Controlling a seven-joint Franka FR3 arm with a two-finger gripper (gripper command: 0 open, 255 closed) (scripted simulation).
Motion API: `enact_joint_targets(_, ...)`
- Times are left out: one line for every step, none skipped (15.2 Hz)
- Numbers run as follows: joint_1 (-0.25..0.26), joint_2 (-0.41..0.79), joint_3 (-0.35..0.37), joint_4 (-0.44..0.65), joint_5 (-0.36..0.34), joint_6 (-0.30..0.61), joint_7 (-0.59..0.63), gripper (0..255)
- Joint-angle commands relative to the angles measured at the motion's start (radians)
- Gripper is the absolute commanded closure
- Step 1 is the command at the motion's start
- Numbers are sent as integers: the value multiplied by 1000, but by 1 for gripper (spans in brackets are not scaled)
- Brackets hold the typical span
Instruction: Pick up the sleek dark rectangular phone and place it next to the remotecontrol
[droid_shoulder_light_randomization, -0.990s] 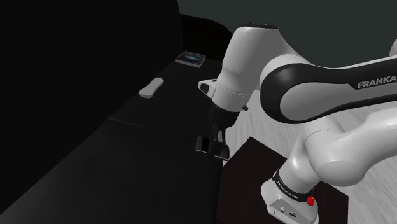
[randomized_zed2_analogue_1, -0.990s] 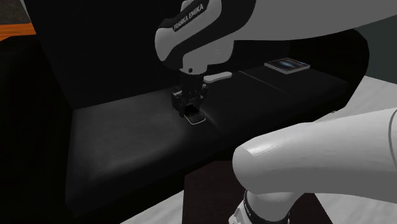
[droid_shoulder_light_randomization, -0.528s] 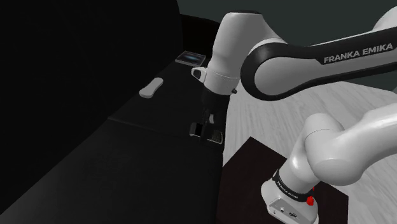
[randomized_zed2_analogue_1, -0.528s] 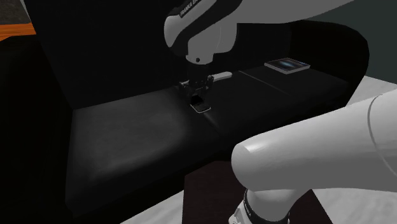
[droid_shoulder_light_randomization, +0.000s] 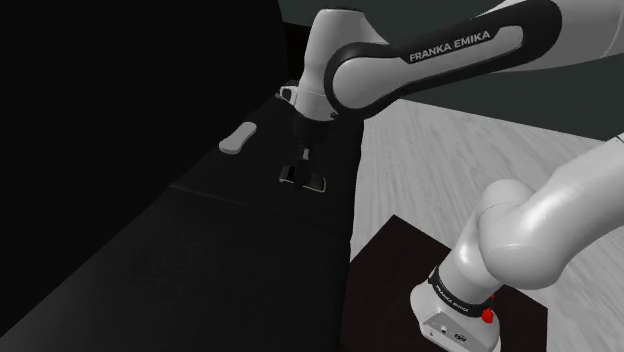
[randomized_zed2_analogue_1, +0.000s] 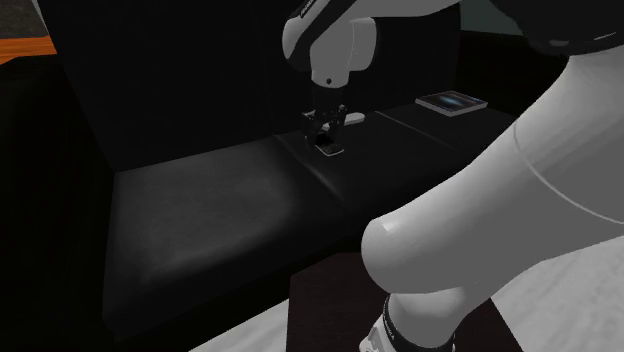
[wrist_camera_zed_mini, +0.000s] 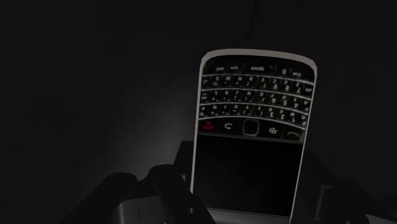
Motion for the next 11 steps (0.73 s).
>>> enact_joint_targets(-18, 59, -20, 53, -15, 3, -28, 255)
enact_joint_targets(-27, 91, -30, 84, -21, 3, -42, 255)
enact_joint_targets(-35, 123, -39, 115, -27, 3, -55, 255)
enact_joint_targets(-43, 155, -48, 147, -32, 2, -68, 255)
enact_joint_targets(-50, 187, -57, 180, -37, -1, -81, 255)
enact_joint_targets(-57, 220, -66, 214, -41, -4, -93, 255)
enact_joint_targets(-63, 252, -74, 250, -44, -8, -106, 255)
enact_joint_targets(-70, 284, -81, 286, -47, -13, -118, 255)
enact_joint_targets(-76, 317, -89, 323, -50, -19, -130, 255)
enact_joint_targets(-83, 349, -95, 362, -51, -26, -141, 255)
enact_joint_targets(-89, 382, -102, 402, -53, -34, -153, 255)
